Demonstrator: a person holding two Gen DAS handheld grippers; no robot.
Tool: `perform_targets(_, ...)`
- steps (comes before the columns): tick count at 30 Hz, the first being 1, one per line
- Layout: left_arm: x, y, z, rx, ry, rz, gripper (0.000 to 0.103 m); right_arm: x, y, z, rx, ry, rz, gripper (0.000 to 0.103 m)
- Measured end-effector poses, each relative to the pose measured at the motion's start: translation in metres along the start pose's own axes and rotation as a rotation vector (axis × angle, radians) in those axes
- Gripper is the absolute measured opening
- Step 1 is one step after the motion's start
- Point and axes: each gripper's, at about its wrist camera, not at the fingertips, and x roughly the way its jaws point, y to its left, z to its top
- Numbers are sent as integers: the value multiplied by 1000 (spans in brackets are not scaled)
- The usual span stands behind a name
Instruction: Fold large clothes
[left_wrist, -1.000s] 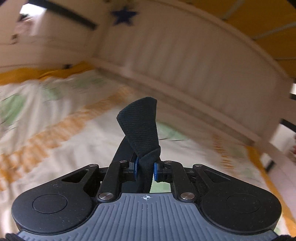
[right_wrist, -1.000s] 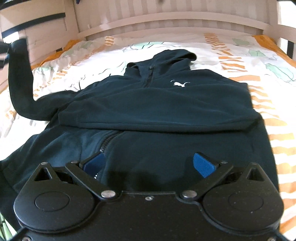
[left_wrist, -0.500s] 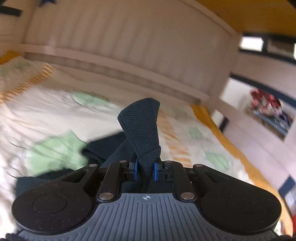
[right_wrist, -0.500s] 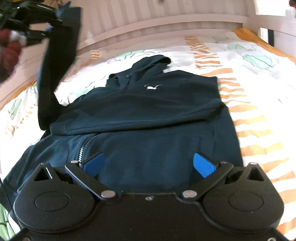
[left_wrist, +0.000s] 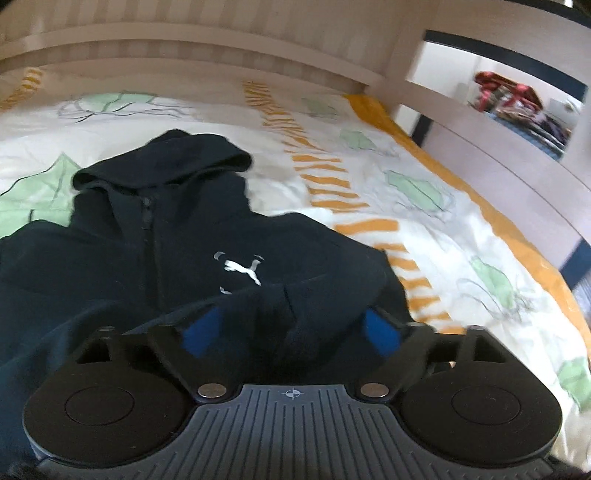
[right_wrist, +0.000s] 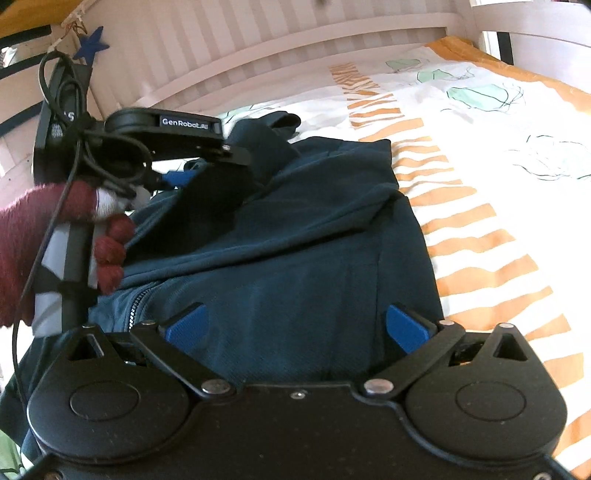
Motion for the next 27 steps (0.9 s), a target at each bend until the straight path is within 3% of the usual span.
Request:
perform_targets(3,-12,-7,-7,40,-12,-11,97,0,2,-1,-7,4,-5,102)
perform_targets(9,-40,8,-26,64,-45,19,97,2,5,-2,-20,13,-18,102)
perform_targets(14,-68,40,-38,48,-117,165,97,2,6,3,-10,9,-10,102)
perform_targets(19,-93,87,-44,-74,-182,384,97,1,9,13,-11,-19,-3,102)
perform_targets(23,-91,127,-54,-186,-108,518,97,5,18,22,-46,-35,4,102)
perform_targets(25,-87,144,-65,-237,-67,542,98,9,23,28,-65,-38,7,102)
perform_targets(27,-90,160,-77,-326,-91,482,102,13,26,34,-76,-45,15,102)
